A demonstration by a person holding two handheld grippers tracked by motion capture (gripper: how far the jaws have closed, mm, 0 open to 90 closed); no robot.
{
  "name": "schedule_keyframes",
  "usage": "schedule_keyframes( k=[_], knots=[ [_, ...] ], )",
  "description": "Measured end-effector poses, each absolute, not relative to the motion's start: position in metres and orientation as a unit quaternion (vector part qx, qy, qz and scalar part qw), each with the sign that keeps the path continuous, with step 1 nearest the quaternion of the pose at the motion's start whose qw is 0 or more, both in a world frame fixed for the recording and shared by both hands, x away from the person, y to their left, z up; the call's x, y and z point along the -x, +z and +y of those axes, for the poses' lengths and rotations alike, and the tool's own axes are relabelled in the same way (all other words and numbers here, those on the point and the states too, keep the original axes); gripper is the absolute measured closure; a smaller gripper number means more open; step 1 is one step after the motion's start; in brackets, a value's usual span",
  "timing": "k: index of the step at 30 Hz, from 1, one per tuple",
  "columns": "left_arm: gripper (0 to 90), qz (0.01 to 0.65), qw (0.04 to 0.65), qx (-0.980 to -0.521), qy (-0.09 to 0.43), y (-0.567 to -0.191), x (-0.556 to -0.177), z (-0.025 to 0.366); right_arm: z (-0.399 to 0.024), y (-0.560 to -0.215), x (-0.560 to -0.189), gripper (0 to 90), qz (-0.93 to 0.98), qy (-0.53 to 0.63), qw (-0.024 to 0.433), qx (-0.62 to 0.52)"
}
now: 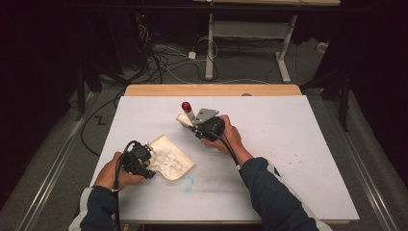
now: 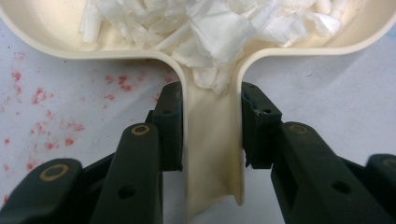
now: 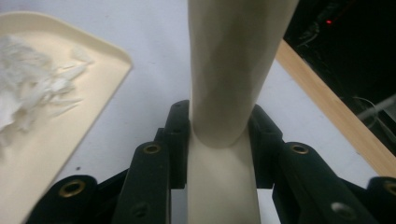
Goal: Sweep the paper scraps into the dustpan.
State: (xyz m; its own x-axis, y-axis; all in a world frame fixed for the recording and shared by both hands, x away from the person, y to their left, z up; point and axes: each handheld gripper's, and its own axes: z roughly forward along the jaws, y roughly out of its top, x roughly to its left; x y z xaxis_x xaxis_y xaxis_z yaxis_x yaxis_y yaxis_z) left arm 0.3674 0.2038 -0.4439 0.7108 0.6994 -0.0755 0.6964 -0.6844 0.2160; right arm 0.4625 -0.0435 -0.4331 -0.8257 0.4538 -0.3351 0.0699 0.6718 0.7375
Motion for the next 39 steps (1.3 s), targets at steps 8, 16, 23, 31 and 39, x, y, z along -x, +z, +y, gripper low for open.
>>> schedule_keyframes(
  k=[8,16,23,31,39],
  knots=[
    [62.3,0.38,0.116,-0.918,0.006,-0.444,-0.367,0.204,-0.044,-0.435,-0.45,67.5,0.892,0.386,0.209,-0.112],
    [62.4,0.38,0.112,-0.918,0.008,-0.444,-0.367,0.202,-0.06,-0.428,-0.417,67.5,0.897,0.396,0.17,-0.098],
    [62.5,0.384,0.114,-0.916,0.008,-0.443,-0.367,0.202,-0.074,-0.415,-0.389,67.7,0.896,0.416,0.139,-0.073],
    [62.5,0.384,0.114,-0.916,0.008,-0.444,-0.367,0.201,-0.089,-0.404,-0.405,67.7,0.873,0.423,0.196,-0.141],
    [62.6,0.384,0.115,-0.916,0.009,-0.444,-0.368,0.2,-0.073,-0.423,-0.428,67.6,0.87,0.38,0.25,-0.193]
  ],
)
